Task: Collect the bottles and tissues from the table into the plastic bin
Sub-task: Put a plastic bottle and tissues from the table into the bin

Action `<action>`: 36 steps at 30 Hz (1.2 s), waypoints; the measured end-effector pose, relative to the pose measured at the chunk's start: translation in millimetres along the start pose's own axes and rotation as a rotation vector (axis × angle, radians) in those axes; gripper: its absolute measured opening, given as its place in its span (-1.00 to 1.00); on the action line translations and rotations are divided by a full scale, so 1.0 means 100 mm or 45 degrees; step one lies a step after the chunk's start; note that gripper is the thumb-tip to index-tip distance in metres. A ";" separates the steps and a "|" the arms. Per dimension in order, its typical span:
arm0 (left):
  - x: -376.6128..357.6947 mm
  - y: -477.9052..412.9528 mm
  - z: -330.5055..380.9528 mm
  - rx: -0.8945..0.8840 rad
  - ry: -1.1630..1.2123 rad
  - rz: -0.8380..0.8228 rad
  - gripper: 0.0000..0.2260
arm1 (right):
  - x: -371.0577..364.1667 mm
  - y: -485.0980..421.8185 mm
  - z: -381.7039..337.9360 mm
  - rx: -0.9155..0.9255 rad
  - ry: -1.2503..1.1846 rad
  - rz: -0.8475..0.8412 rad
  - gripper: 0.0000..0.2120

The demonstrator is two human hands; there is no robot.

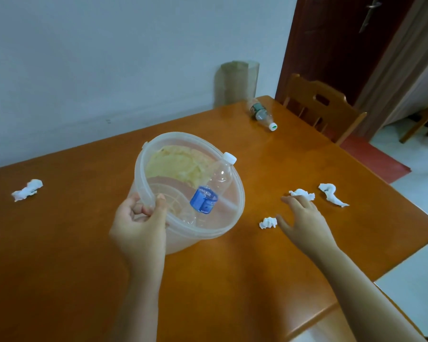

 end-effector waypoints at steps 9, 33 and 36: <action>-0.34 -0.09 -0.09 0.018 -0.136 0.048 -0.62 | -0.65 -0.44 0.35 -0.023 -0.047 -0.168 -0.59; -0.76 0.02 -0.10 0.089 -0.180 0.124 -0.69 | -1.10 -0.68 0.79 -0.089 -0.315 -0.285 -0.79; -0.78 0.06 -0.10 0.104 -0.166 0.093 -0.69 | -0.77 -0.71 0.77 -0.104 -0.387 -0.149 -0.78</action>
Point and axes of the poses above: each hand's wrist, its own y-axis away from the middle knuckle, its own x-axis out of the back of the hand, z = x × y, the point moved 4 cm from there along -y, towards the middle knuckle, and after that the axes turned 3 degrees about -x, right-handed, at the moved point
